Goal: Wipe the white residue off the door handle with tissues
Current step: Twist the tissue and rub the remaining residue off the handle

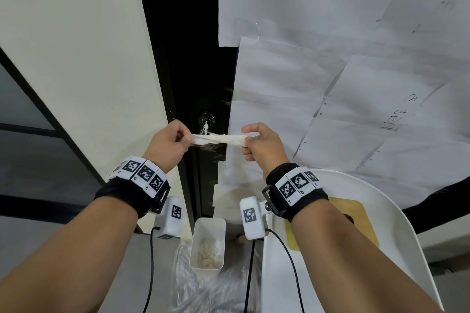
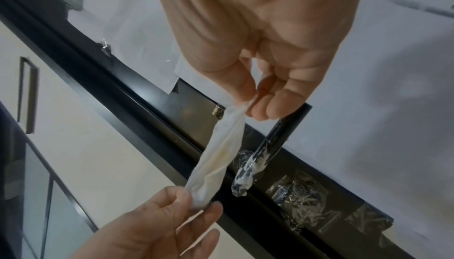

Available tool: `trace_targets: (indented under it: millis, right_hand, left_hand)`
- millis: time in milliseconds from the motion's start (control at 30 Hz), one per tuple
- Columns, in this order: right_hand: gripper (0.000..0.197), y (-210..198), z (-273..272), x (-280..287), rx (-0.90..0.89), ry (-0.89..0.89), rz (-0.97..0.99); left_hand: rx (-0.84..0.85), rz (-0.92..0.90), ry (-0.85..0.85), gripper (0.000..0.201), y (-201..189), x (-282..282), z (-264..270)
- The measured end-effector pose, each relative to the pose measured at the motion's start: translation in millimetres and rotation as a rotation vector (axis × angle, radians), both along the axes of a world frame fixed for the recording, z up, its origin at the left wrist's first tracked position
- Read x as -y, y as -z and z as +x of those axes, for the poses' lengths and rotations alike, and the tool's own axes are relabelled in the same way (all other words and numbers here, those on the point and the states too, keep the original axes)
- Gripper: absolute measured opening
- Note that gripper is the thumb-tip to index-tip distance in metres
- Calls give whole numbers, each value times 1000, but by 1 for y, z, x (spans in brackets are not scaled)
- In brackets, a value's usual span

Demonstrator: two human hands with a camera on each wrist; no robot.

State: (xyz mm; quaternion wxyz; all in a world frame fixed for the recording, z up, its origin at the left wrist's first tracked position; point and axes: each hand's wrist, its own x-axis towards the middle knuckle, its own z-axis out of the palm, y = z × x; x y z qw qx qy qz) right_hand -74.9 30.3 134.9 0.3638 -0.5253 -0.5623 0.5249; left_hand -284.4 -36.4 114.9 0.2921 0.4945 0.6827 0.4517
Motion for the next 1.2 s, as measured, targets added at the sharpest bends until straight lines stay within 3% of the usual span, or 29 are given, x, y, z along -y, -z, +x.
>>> trace_targets:
  millis: [167,500,667,767,867,1033,1100,1200]
  right_hand:
    - [28,-5,3,3,9,-135,-61]
    - [27,4,4,3,205,-305,93]
    - [16,4,1,2,225,-277,164]
    - [32,1,2,-3,125,-135,153]
    - [27,-5,2,-5,-53,-57,50]
    - [32,-10,-5,-4,-57,-124,64]
    - [36,-12,-7,-3,-2,-159,113]
    - [27,-17,-8,-1,69,-229,175]
  left_hand:
    - [222,80,-24,16,-11,-4,12]
    - [346,86,-97,12,-7,-13,16]
    - [302,91,-93,11,-8,-13,18]
    - [236,59,-52,12,-6,-12,16]
    - [144,-13,-16,12,0,-10,15]
    - [-213,-102,87,9,9,-8,17]
    - [-181,-69,126,17,9,-7,19]
    - [-43,1,177,29,-2,-6,25]
